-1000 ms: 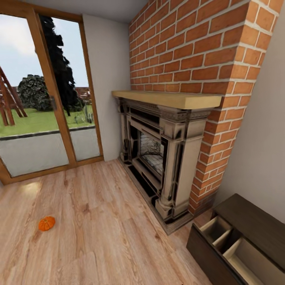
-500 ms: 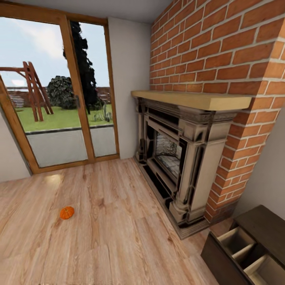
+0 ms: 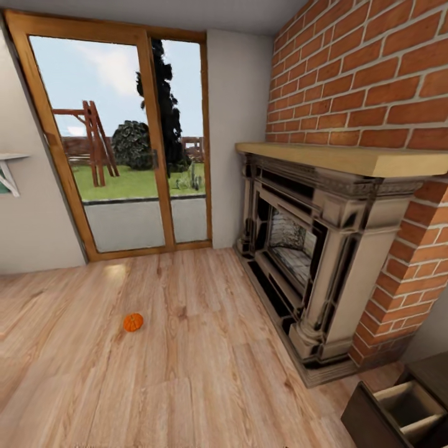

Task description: Place each of the two pumpkins and all three candles from the living room inside a cabinet in the living room (use any cabinet), then make sure every cabinet is closed, and position the cauldron so it is next to a table in the living room.

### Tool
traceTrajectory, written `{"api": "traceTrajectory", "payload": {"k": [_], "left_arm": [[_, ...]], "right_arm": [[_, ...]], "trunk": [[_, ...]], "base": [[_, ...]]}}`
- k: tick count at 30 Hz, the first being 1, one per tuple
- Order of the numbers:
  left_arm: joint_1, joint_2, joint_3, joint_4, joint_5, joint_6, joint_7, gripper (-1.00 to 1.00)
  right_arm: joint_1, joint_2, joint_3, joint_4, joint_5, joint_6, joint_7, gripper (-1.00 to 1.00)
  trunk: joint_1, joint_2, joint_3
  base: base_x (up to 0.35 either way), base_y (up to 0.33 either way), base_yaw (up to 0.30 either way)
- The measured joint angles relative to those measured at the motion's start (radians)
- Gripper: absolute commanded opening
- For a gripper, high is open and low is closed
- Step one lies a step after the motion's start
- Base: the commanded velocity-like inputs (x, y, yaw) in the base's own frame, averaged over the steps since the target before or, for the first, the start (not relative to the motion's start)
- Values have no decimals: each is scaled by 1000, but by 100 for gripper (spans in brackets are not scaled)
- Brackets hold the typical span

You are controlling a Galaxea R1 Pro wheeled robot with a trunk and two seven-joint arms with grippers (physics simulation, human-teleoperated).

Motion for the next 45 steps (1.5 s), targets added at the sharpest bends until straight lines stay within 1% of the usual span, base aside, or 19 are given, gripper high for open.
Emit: {"api": "traceTrajectory", "payload": {"k": [15,33,37,41,42,45], "left_arm": [[0,0,0,0,0,1,0,100],[-1,-3,-1,0,-2,-1,-6,100],[-1,-6,8,-2,-2,-1,-11,100],[-5,4,7,-8,-5,-1,-13,100],[-6,13,6,-17,-5,-1,-14,100],[-7,30,6,-41,-6,-1,-14,100]], "right_arm": [[0,0,0,0,0,0,1,100],[0,0,0,0,0,0,1,100],[0,0,0,-1,-1,0,4,100],[0,-1,0,-2,-1,1,7,100],[0,-2,0,-2,-1,2,11,100],[0,-2,0,-2,-1,3,20,100]], "trunk": [[0,0,0],[0,0,0],[0,0,0],[-1,0,0],[-1,0,0],[-1,0,0]], "base": [[0,0,272],[1,0,131],[168,30,28],[291,13,5],[309,4,28],[282,2,164]]}}
